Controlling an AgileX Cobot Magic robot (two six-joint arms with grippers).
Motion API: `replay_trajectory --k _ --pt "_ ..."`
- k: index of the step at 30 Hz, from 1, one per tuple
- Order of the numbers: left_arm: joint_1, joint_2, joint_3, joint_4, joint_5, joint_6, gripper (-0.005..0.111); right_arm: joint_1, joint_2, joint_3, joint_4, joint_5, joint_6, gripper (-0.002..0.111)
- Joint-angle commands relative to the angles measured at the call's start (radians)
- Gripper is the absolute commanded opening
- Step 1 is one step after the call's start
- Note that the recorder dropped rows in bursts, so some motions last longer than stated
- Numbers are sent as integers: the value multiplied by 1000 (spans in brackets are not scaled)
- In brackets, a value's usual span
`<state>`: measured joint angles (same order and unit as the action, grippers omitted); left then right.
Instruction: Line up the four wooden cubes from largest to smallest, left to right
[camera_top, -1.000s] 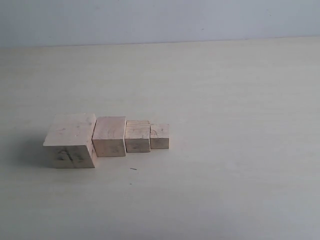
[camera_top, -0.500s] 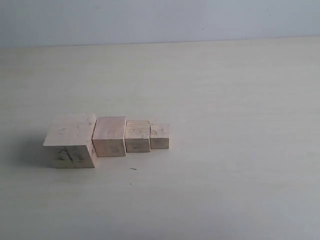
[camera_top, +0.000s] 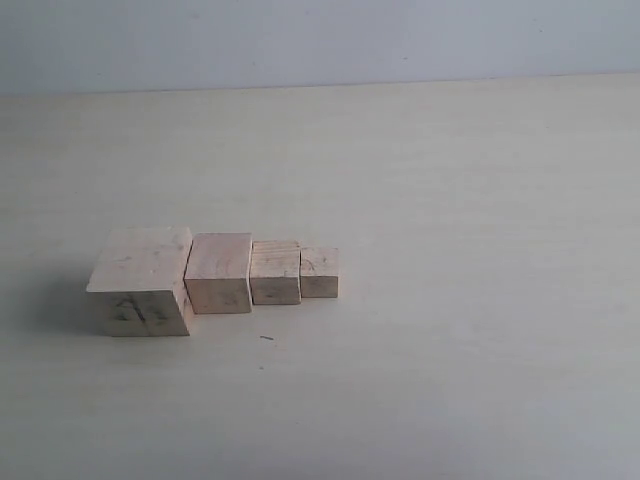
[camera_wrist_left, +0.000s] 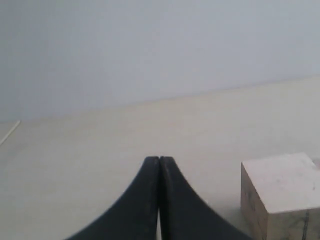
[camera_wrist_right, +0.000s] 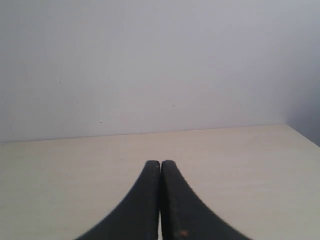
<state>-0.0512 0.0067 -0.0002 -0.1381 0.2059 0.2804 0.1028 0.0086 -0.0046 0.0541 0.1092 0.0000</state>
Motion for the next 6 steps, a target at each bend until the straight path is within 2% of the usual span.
replay_trajectory --k 1,3,6 --pt "2 -7 0 -146 -225 -187 0 -6 1 5 -9 -5 0 0" --pt "2 -7 0 -187 -311 -241 0 -6 1 5 -9 -5 0 0" --pt "2 -4 -61 -155 -329 -243 0 -6 1 5 -9 -5 0 0"
